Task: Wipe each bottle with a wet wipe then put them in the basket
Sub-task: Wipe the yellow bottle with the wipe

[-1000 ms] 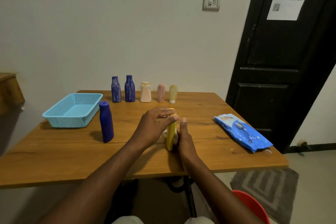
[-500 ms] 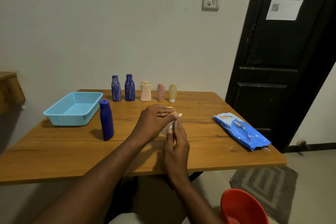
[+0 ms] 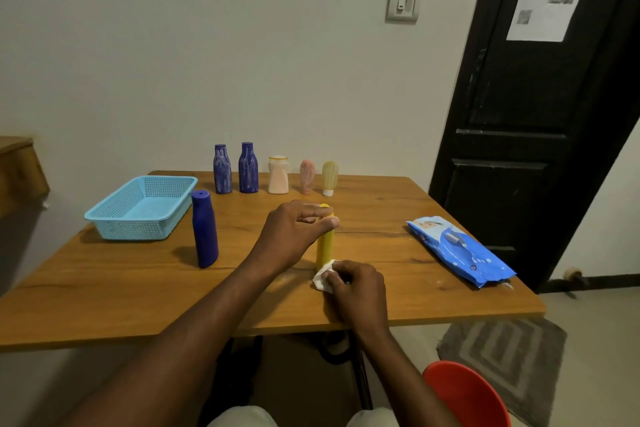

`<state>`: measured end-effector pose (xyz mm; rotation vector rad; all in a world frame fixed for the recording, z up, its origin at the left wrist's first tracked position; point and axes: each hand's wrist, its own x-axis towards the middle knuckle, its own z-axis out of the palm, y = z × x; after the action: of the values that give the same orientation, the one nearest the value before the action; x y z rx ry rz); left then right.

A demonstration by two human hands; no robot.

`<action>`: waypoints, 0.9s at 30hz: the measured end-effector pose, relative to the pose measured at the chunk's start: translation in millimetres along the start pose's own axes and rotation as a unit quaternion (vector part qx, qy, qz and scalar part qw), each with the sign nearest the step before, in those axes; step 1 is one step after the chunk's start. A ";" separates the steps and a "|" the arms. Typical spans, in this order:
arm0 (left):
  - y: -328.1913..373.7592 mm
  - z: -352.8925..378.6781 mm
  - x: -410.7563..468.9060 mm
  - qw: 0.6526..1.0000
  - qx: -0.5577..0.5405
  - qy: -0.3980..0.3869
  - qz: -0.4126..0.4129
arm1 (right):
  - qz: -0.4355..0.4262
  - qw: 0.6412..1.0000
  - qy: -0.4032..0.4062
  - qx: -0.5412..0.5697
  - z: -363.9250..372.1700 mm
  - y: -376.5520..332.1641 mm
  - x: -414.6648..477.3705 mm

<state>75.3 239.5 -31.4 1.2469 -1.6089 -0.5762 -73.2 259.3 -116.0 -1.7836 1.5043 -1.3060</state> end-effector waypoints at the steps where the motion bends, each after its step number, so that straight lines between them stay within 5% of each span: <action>1: 1.0 -0.1 0.5 1.000 0.002 -0.005 -0.001 | 0.005 0.999 -0.004 0.040 -2.7 -3.3 1.3; 8: 1.0 -1.1 5.3 1.000 0.003 -0.020 0.002 | -0.040 0.974 0.047 0.219 -13.2 -40.9 32.0; 12: -1.8 -3.0 7.1 1.000 -0.009 -0.025 -0.007 | -0.053 0.973 0.024 0.225 -12.6 -42.5 40.3; 21: -7.6 -14.3 12.8 0.993 -0.058 -0.107 -0.012 | -0.196 0.979 0.033 0.037 -21.9 -21.5 32.0; 27: -6.8 -17.1 20.6 0.989 -0.059 -0.134 -0.012 | -0.239 0.960 -0.042 -0.141 -32.6 -33.4 64.6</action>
<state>93.7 221.6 -21.6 1.1374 -1.7544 -0.8725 -88.4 216.2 -50.8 -2.4694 1.3105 -1.2458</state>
